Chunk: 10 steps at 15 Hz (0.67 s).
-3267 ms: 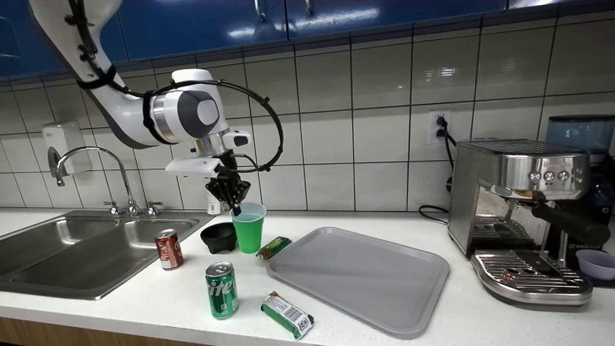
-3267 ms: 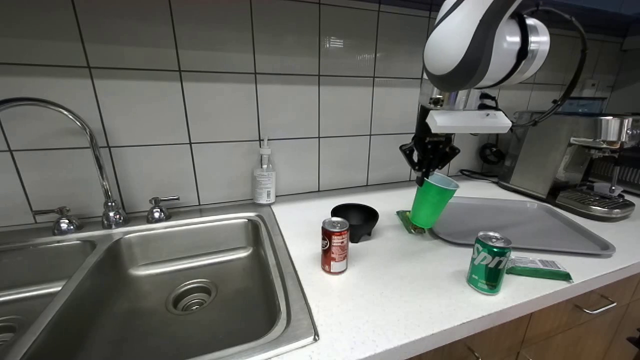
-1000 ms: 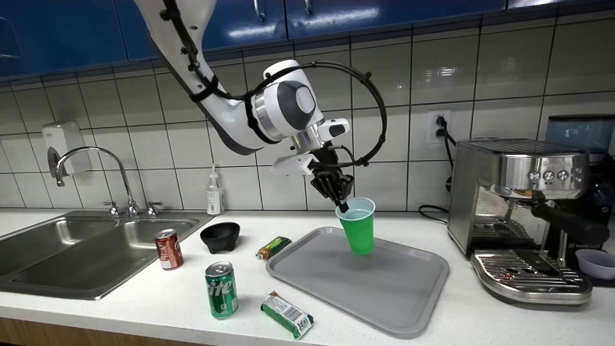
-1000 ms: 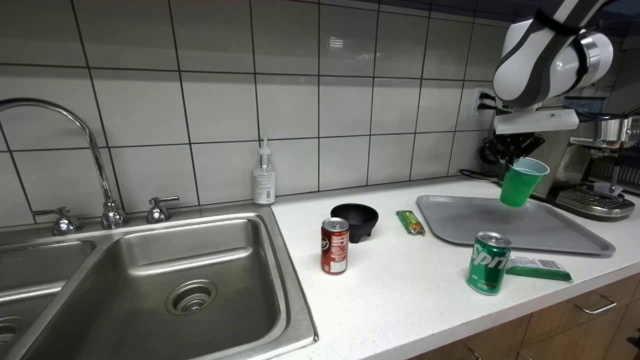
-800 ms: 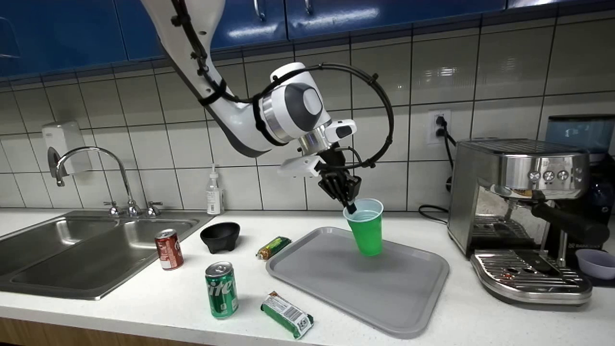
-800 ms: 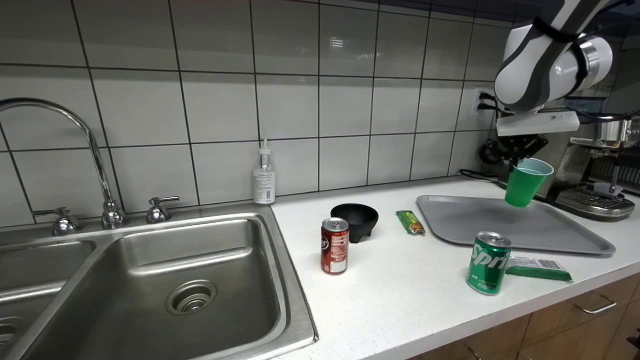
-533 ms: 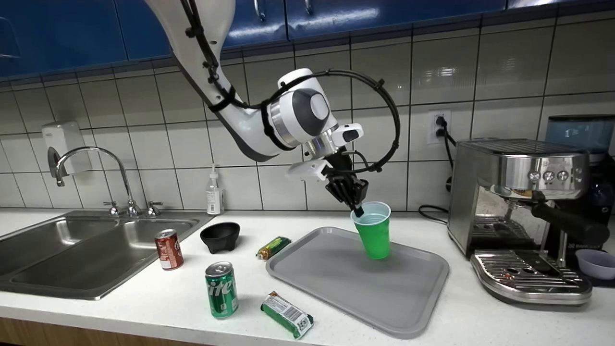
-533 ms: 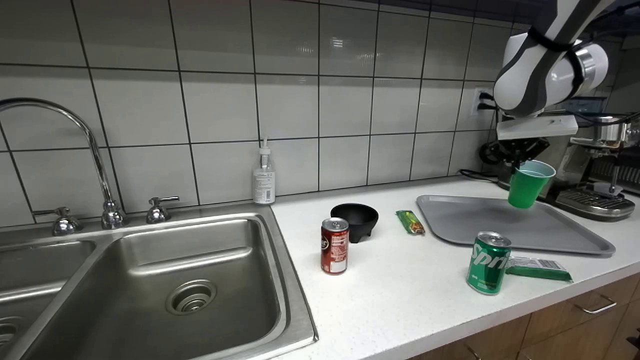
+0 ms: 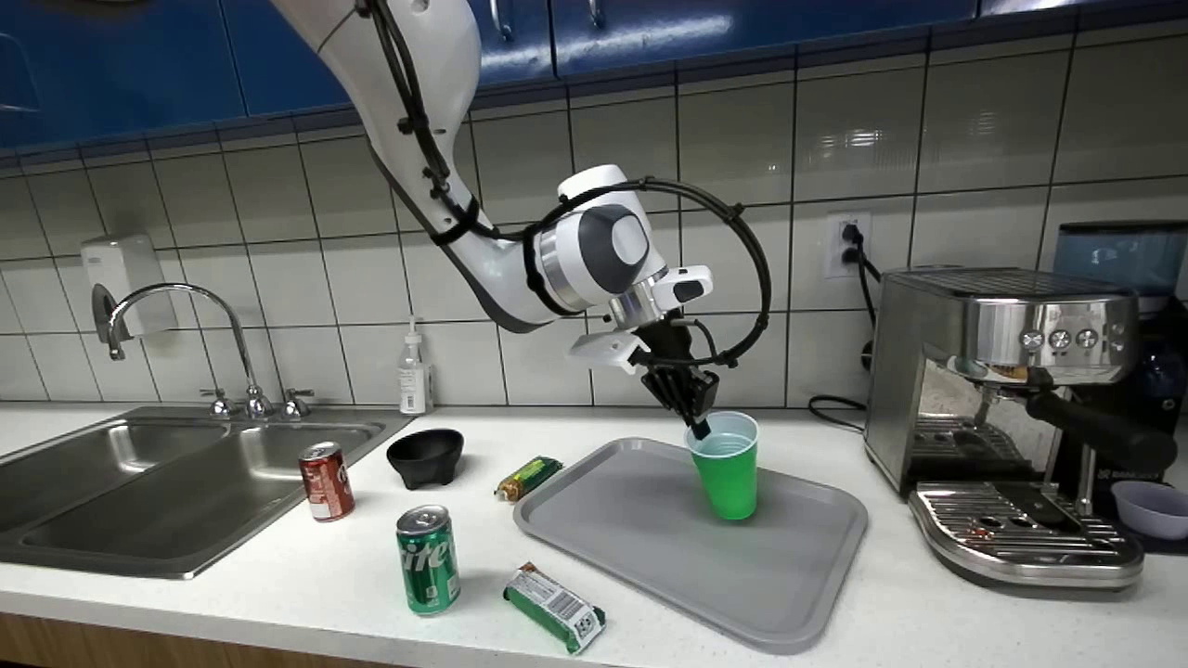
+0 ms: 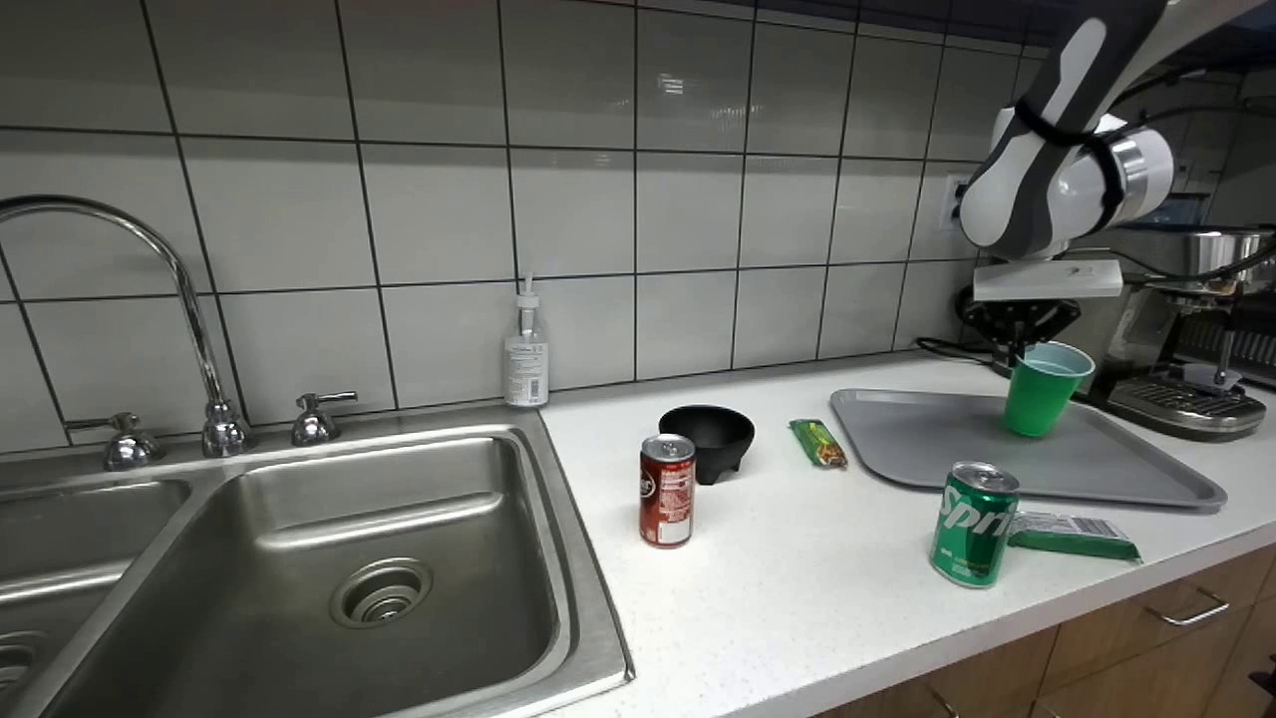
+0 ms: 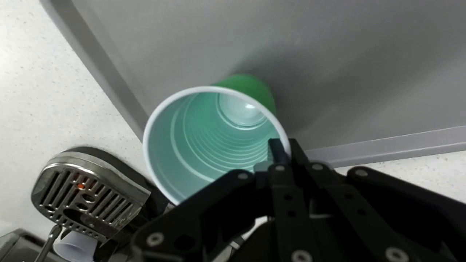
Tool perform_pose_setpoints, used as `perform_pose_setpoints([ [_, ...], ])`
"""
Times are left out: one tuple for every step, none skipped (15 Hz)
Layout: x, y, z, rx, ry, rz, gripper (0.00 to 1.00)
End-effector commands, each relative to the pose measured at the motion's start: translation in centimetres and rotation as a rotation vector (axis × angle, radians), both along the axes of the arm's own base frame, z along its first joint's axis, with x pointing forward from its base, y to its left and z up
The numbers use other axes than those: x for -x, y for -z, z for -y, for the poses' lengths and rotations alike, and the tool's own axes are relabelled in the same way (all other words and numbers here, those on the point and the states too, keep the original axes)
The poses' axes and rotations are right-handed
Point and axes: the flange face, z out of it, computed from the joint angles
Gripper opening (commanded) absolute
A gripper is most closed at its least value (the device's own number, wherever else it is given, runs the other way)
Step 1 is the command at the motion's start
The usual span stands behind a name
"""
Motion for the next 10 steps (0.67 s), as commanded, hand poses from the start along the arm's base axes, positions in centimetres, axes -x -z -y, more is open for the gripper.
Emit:
perform_pose_setpoints([
  [-1.5,0.8,0.4,-0.01,0.02,0.002,0.02],
  [-1.7,0.9,0.4,-0.01,0.022,0.003,0.3],
  [-1.8,0.9,0.4,-0.007,0.023,0.006,0.31],
  [-1.8,0.8,0.4,-0.005,0.023,0.01,0.36],
  [-1.9,0.6,0.3,-0.004,0.021,0.012,0.44],
  [-1.9,0.4,0.2,0.0,0.02,0.014,0.51],
  [-1.9,0.1,0.1,0.002,0.017,0.019,0.59],
  [-1.9,-0.2,0.0,0.005,0.013,0.024,0.66],
  [-2.0,-0.7,-0.3,0.009,0.008,0.03,0.74],
  [-2.0,-1.0,-0.6,0.011,0.003,0.036,0.81],
])
